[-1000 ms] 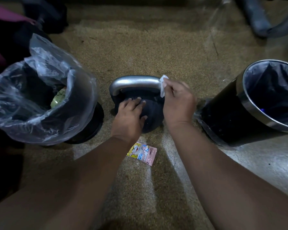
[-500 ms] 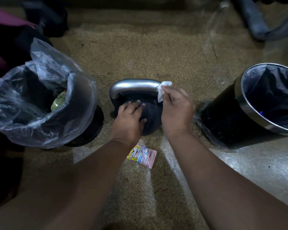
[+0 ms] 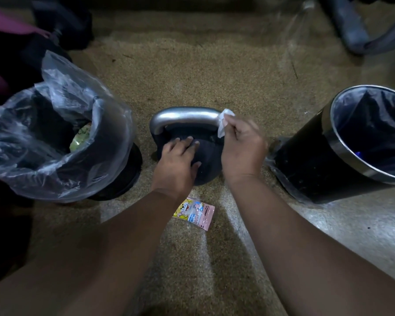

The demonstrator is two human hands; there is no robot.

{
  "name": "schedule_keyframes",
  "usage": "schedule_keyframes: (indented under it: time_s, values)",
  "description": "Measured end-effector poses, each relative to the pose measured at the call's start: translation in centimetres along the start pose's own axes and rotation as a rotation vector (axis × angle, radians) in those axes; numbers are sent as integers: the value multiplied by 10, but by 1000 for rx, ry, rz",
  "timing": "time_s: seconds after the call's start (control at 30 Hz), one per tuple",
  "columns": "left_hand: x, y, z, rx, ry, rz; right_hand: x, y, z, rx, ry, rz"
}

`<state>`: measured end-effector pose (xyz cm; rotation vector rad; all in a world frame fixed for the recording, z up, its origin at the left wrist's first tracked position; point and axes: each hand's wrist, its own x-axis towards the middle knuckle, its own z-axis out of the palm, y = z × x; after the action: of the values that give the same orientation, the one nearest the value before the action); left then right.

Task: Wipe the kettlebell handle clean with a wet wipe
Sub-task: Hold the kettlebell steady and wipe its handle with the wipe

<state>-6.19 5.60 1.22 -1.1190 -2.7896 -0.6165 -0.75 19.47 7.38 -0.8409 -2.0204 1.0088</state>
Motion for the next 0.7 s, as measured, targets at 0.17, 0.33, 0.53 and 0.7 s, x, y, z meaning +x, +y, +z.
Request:
schedule_keyframes:
  time_s: [0.17,0.33,0.53,0.7]
  values:
    - [0,0,0,3,-10,2,5,0,3,55,12,93]
    - [0,0,-1,-1,-8,-2,-6,-5,1,48,27,27]
    - [0,0,-1,0,-10,-4,11,-2,4,64,-3,131]
    - [0,0,-1,-7,-11,-6,-4,2,0,54,3,47]
